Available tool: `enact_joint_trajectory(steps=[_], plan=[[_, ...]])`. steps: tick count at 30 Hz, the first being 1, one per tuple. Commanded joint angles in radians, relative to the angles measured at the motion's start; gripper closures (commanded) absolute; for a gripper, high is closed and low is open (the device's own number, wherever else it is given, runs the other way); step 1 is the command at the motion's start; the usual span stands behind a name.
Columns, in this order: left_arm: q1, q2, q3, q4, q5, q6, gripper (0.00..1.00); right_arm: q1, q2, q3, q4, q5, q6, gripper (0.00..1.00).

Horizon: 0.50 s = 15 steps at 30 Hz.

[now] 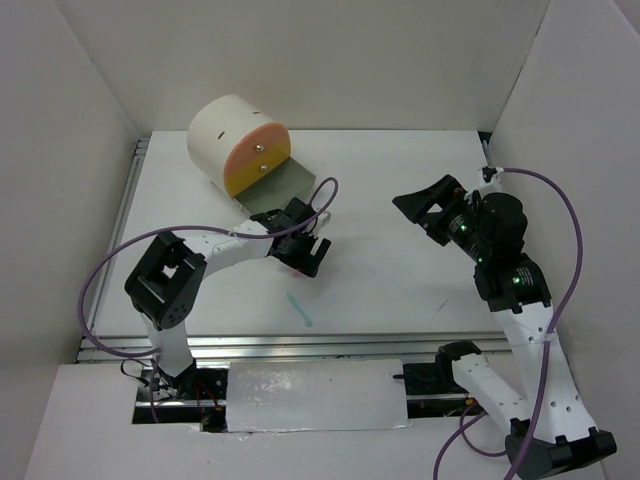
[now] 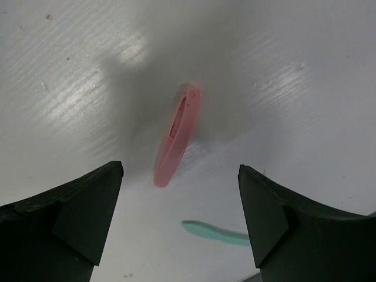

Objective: Organize the makeup

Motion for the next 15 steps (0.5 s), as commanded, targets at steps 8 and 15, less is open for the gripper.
enact_joint_trajectory(steps=[8,15], plan=[[0.014,0.098,0.013,0.075,0.042,0.009,0.20,0.008,-0.020,0.059,-0.009,0.006,-0.023,0.10],[0.013,0.107,-0.013,0.064,0.044,-0.013,0.76,0.007,-0.037,0.056,-0.020,0.035,-0.027,0.10]])
